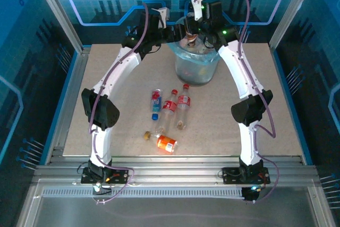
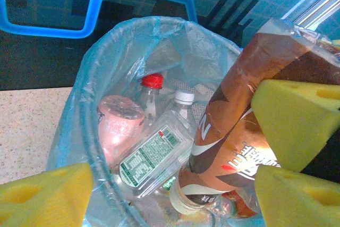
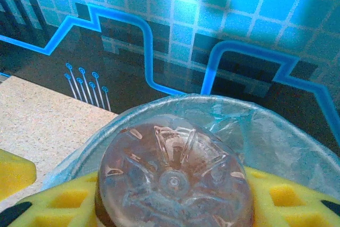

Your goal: Put the plastic bottles in the bin

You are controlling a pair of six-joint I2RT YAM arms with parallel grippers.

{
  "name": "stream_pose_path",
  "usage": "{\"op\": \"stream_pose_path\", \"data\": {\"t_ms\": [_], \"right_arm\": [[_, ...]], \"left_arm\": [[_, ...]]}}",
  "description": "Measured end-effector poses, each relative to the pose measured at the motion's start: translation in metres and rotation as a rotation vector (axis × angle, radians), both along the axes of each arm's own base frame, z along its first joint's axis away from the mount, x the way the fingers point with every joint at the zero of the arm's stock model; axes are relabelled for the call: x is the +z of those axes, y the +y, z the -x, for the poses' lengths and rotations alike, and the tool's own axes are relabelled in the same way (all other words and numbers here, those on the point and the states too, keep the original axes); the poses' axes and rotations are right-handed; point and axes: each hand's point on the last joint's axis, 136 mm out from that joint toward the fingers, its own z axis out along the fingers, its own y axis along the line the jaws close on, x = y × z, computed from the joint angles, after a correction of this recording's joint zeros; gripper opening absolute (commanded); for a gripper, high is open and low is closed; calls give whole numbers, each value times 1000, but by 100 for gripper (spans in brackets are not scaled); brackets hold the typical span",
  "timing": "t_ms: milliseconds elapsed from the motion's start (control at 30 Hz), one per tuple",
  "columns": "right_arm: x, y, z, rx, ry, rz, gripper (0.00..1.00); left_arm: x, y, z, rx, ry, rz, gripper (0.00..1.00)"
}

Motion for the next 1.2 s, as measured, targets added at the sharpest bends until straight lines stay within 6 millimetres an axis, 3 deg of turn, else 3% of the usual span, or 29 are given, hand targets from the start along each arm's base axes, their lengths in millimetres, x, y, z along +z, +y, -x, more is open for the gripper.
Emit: {"op": "stream_pose_path", "data": {"t_ms": [233,433,667,800,1033,1200], "right_arm": [[-23,7,-2,22,73,-64,51],[-62,6,-20,29,159,-134,50],[-101,19,-26,99,208,-137,60],[-100,22,-27,129,186,-123,71],[-97,23,-27,141,178,-119,74],[-82,18,-30,125,144,-121,84]], "left_arm": [[-15,7,5,17,41,-21,81],[-18,7,4,27,54,-3,80],[-17,7,4,29,52,-2,80],[-17,7,4,29,51,-2,80],[-15,8,3,35,44,-2,80],[-11,9,0,47,24,0,80]]}}
